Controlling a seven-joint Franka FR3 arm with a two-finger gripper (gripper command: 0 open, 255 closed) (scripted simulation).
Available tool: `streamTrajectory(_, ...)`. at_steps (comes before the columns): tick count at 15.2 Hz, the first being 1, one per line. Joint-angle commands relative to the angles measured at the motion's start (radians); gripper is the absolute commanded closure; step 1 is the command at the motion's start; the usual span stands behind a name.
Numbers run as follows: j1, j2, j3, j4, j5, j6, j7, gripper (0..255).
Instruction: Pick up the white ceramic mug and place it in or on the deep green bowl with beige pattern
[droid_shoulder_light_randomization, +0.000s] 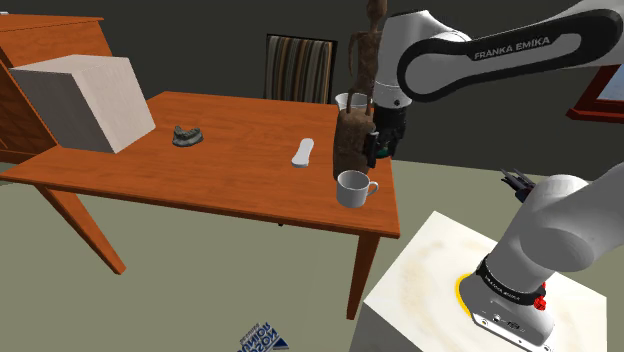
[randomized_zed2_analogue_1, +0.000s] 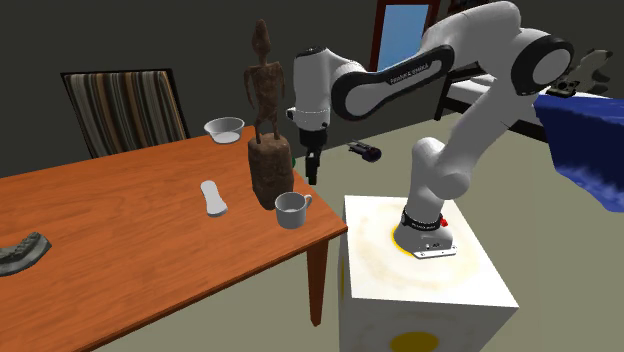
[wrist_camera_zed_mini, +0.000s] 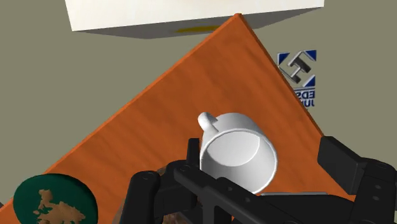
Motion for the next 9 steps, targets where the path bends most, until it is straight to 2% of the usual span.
streamTrajectory(1, 0.000, 0.066, 0.017, 0.001, -0.002, 0.066, 0.022, 0)
streamTrajectory(9, 0.000, 0.367, 0.086, 0.082, -0.047, 0.278, 0.140, 0)
